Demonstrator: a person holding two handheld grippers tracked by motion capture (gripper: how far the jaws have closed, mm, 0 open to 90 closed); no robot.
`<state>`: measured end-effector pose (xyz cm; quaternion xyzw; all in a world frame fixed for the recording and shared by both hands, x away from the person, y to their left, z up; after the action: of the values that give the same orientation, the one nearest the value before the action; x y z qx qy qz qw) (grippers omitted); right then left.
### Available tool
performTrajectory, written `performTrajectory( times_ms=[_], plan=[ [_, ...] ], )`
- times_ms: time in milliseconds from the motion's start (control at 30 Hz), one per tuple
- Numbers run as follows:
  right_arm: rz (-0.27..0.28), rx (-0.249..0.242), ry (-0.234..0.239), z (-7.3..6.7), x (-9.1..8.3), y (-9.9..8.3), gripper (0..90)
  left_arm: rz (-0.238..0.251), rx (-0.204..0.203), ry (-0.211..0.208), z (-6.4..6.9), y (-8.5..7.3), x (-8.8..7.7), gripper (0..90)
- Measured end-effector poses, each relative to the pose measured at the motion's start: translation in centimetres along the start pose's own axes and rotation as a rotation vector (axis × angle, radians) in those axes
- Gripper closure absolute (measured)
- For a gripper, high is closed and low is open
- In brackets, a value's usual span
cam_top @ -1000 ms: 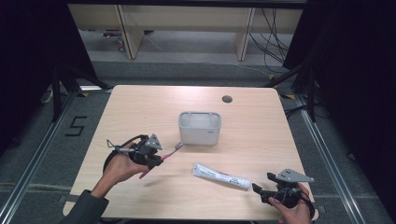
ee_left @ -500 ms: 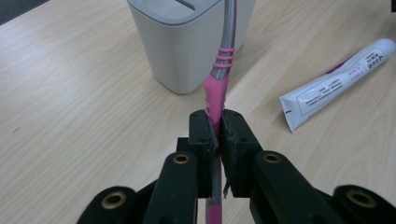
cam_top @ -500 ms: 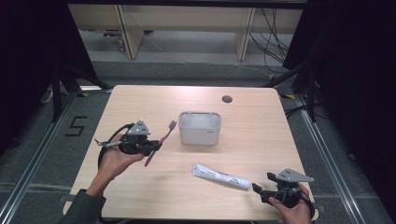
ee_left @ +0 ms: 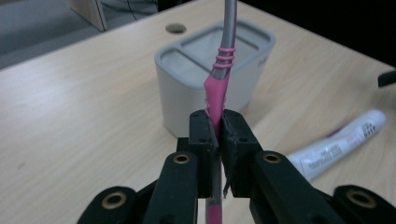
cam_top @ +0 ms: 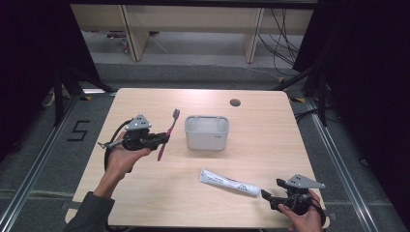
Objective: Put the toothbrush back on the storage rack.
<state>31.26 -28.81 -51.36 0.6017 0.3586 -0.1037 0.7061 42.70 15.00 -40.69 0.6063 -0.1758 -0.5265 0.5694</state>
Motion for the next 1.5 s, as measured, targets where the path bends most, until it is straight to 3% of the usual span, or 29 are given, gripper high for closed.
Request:
performTrajectory(
  times_ms=[33, 100, 167, 200, 233, 300, 367, 600, 667, 833, 933, 1000, 1133, 1267, 1333, 1367, 1400, 1433, 1500],
  plan=[
    [0.0, 0.0, 0.0, 0.0, 0.0, 0.0, 23.8, 0.0, 0.0, 0.0, 0.0, 0.0, 0.0, 83.0],
    [0.012, -0.02, -0.008, 0.2, 0.0, 0.1, 23.8, 0.059, -0.001, 0.0, -0.2, 0.8, 0.0, 83.0],
    [0.017, -0.026, -0.008, 0.3, 0.0, 0.1, 23.8, 0.075, 0.0, 0.008, -0.3, 1.1, 0.1, 83.0],
    [0.003, 0.001, 0.0, 0.1, 0.0, 0.0, 23.7, 0.089, -0.008, -0.002, -0.3, 1.3, 0.2, 83.0],
    [0.012, -0.02, -0.007, 0.2, 0.0, 0.1, 23.7, 0.116, -0.015, -0.001, -0.5, 1.7, 0.4, 83.0],
    [0.015, -0.026, -0.008, 0.2, 0.1, 0.1, 23.7, 0.117, -0.017, 0.003, -0.6, 2.0, 0.5, 83.0],
    [0.015, -0.028, -0.009, 0.3, 0.0, 0.1, 23.7, 0.149, -0.028, 0.007, -0.7, 2.8, 1.1, 83.0],
    [0.014, -0.028, -0.004, 0.3, 0.0, 0.1, 23.7, 0.155, -0.025, 0.019, -0.8, 3.9, 2.4, 83.0],
    [-0.005, 0.006, 0.008, 0.1, 0.0, 0.0, 23.8, 0.158, -0.026, 0.02, -0.9, 4.4, 3.1, 83.0],
    [0.012, -0.017, 0.008, 0.2, 0.1, 0.1, 23.7, 0.167, -0.033, 0.02, -1.2, 5.1, 4.0, 83.0],
    [-0.01, 0.017, 0.014, 0.0, -0.1, 0.0, 23.7, 0.178, -0.027, 0.034, -1.3, 5.9, 4.8, 83.0],
    [0.017, -0.026, -0.003, 0.3, 0.0, 0.1, 23.7, 0.182, -0.028, 0.031, -1.4, 6.1, 5.0, 83.0],
    [0.017, -0.02, 0.011, 0.2, 0.1, 0.1, 23.7, 0.183, -0.038, 0.05, -2.2, 6.7, 6.0, 82.9],
    [0.02, -0.023, 0.005, 0.3, 0.0, 0.2, 23.7, 0.207, -0.065, 0.042, -2.8, 7.1, 6.7, 82.9],
    [0.005, 0.015, 0.018, 0.1, -0.1, 0.1, 23.7, 0.202, -0.066, 0.059, -3.1, 7.2, 7.1, 82.9],
    [0.021, -0.019, 0.007, 0.4, 0.1, 0.1, 23.7, 0.199, -0.063, 0.067, -3.3, 7.3, 7.3, 82.9],
    [0.021, -0.019, 0.007, 0.4, 0.1, 0.1, 23.7, 0.199, -0.063, 0.067, -3.3, 7.3, 7.3, 82.9],
    [0.002, 0.017, 0.021, 0.1, -0.1, 0.1, 23.7, 0.207, -0.071, 0.071, -3.6, 7.4, 7.5, 82.9],
    [0.004, 0.016, 0.02, 0.0, -0.1, 0.1, 23.7, 0.211, -0.078, 0.071, -3.7, 7.4, 7.6, 83.0]
  ],
)
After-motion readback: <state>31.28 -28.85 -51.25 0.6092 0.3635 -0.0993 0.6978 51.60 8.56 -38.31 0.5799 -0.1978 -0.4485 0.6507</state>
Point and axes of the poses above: each handheld gripper's, and its own axes: x roughly forward along the jaws, y roughly out of its top, z roughly to its right, the point moved 3 cm from there along x, roughly forward along the jaws, and after that the axes turned 13 degrees about -y, right-handed, at the moved point
